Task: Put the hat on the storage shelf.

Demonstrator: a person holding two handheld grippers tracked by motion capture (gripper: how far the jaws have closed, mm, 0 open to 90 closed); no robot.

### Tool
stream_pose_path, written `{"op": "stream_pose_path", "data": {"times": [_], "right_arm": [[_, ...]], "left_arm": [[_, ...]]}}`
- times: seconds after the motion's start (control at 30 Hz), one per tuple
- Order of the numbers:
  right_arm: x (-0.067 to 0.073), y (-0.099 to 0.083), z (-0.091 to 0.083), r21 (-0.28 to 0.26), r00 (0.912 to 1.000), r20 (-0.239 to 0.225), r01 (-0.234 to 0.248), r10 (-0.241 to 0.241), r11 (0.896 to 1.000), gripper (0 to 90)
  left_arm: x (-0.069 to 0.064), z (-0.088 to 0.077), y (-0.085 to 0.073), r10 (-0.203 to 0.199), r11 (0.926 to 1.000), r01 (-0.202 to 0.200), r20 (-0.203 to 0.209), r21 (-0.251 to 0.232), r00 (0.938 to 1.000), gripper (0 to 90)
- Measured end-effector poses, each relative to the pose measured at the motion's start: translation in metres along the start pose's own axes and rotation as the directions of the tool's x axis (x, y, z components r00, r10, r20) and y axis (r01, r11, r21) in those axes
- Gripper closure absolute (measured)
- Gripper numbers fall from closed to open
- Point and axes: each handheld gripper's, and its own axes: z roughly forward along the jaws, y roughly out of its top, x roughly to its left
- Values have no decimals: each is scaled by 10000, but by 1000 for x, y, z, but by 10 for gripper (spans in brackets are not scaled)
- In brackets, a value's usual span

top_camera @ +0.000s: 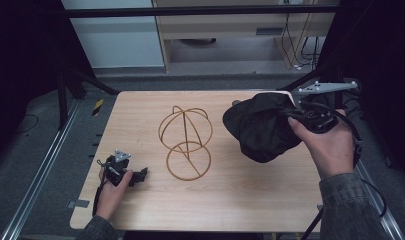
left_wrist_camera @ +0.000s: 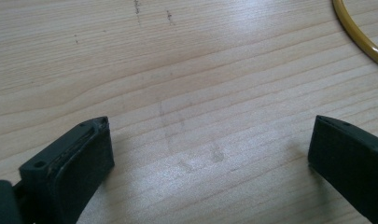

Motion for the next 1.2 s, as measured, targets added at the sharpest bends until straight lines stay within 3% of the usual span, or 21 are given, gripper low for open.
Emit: {"op": "stream_pose_path", "data": {"times": [0.27,0.9,1.2], "right_arm": [[4,20,12,-20,9998,194,-17,18,10000,876],[26,73,24,-557,10000,5,-90,91,9984,876],[39,86,28,-824,9999,-111,0,-9,9966,876]], "left_arm": [[0,0,0,13,10000,-13,-4,35,10000,0],[0,-1,0,41,10000,-41,-12,58,10000,0],[0,-1,0,47,10000,-47,13,60,10000,0]]}}
